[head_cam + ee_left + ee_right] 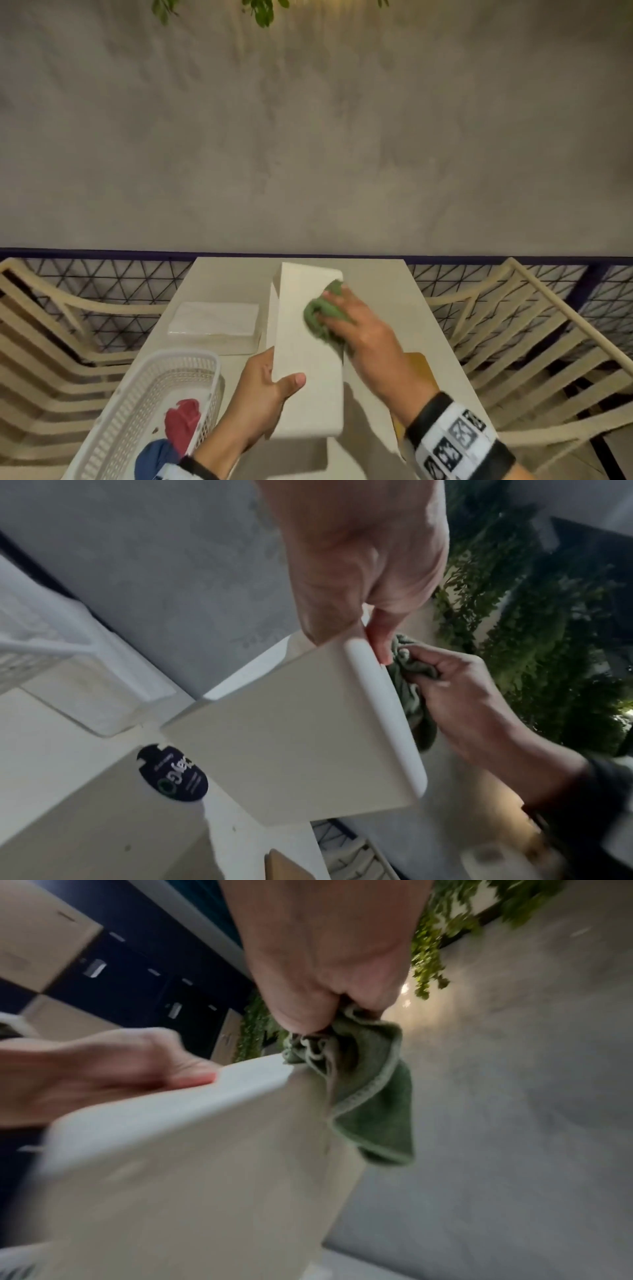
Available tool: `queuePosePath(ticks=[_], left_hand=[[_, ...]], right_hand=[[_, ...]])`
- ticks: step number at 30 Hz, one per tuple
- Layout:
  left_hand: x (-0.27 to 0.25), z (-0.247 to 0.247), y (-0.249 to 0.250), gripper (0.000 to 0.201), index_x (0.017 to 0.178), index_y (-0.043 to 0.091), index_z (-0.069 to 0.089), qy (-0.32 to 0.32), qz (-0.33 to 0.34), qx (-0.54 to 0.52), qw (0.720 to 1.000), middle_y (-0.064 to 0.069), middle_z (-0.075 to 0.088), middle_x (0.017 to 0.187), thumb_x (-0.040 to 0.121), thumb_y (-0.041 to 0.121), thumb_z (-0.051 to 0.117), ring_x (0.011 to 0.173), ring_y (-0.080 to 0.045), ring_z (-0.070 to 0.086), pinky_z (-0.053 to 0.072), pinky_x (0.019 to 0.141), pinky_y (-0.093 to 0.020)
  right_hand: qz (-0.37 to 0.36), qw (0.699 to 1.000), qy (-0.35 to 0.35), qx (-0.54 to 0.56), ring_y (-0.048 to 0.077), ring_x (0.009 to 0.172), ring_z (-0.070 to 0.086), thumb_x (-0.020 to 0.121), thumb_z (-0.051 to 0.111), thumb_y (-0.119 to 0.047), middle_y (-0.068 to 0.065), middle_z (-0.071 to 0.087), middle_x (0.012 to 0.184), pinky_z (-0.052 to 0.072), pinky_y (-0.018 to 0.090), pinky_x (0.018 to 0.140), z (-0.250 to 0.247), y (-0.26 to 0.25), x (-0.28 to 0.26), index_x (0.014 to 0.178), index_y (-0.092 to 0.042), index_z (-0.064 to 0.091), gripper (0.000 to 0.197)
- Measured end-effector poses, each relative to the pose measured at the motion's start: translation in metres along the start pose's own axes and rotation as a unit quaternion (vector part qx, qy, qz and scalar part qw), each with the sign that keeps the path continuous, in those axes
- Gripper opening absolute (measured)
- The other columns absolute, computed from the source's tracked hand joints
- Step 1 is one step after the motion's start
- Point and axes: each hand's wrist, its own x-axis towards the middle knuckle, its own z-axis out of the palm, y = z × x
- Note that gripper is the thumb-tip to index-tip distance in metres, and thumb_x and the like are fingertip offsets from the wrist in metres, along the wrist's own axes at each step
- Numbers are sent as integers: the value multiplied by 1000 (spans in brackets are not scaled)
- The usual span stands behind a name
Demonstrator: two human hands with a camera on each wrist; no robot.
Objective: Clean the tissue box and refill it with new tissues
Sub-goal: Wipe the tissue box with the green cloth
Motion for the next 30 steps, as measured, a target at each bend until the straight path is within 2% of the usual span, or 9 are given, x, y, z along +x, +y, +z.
queuePosePath(ticks=[3, 8, 11, 13, 16, 19, 24, 28, 30], left_hand=[[-4, 8, -4, 28, 91, 18, 69, -26, -8, 31, 999, 6, 76, 91, 65, 9, 65, 91, -18, 71, 53, 81, -32], [-2, 0, 4, 20, 89, 8, 65, -2, 7, 14, 1000, 5, 72, 62, 73, -5, 67, 51, -7, 64, 46, 48, -11], [-9, -4, -6, 30, 97, 14, 67, -35, -9, 33, 999, 6, 77, 87, 68, 8, 66, 81, -13, 72, 54, 72, -22], [-12, 2, -7, 32, 99, 15, 68, -59, -17, 43, 997, 5, 76, 95, 67, 13, 64, 91, -14, 71, 54, 79, -25], [-6, 8, -4, 27, 88, 11, 69, -38, -5, 11, 999, 0, 77, 84, 62, 10, 69, 81, -14, 71, 53, 69, -22], [-5, 3, 0, 21, 82, 11, 67, -25, 16, -17, 999, 4, 74, 69, 63, 8, 73, 66, -4, 67, 50, 62, -15], [-13, 6, -9, 38, 98, 13, 68, -69, -14, 4, 998, 1, 76, 97, 62, 22, 71, 92, -15, 70, 53, 77, -25], [-4, 5, -4, 33, 90, 11, 70, -19, 19, -13, 1000, -5, 76, 90, 57, 16, 71, 85, -19, 70, 54, 75, -30], [-4, 1, 3, 32, 92, 9, 68, -9, 33, -13, 999, -5, 75, 87, 61, 12, 68, 67, -10, 69, 52, 64, -18]], right_hand=[[62, 997, 36, 23, 40, 118, 53, 78, 67, -8, 20, 61, 122, 49, 56, 91, 5, 1, 37, 106, -2, 68, 29], [-46, 996, -74, 37, 34, 131, 41, 88, 41, -18, 10, 54, 135, 49, 52, 93, 11, -27, -1, 111, -10, 66, 35], [17, 999, -34, 5, 35, 124, 48, 80, 64, -9, 14, 58, 129, 51, 54, 89, 2, 9, -4, 111, -10, 67, 31], [79, 996, -1, 33, 40, 118, 54, 77, 64, -6, 20, 60, 124, 51, 55, 89, 5, 14, 21, 108, -4, 68, 31], [31, 998, -43, 46, 36, 128, 44, 87, 47, -8, 14, 55, 132, 39, 53, 103, 17, -29, 32, 115, -8, 64, 32], [-56, 994, -82, 34, 30, 131, 41, 88, 37, -21, 7, 55, 134, 46, 47, 96, 9, -37, -6, 113, -13, 66, 39], [53, 998, -16, 0, 37, 119, 53, 74, 73, -6, 16, 60, 125, 52, 54, 87, 1, 6, 14, 107, -8, 69, 33], [9, 998, -53, 29, 34, 130, 43, 88, 43, -17, 11, 55, 133, 36, 48, 105, 14, -36, 14, 111, -11, 66, 33], [-35, 997, -65, 24, 25, 133, 38, 86, 39, -23, 3, 54, 135, 34, 39, 105, 11, -34, -14, 110, -16, 67, 38]])
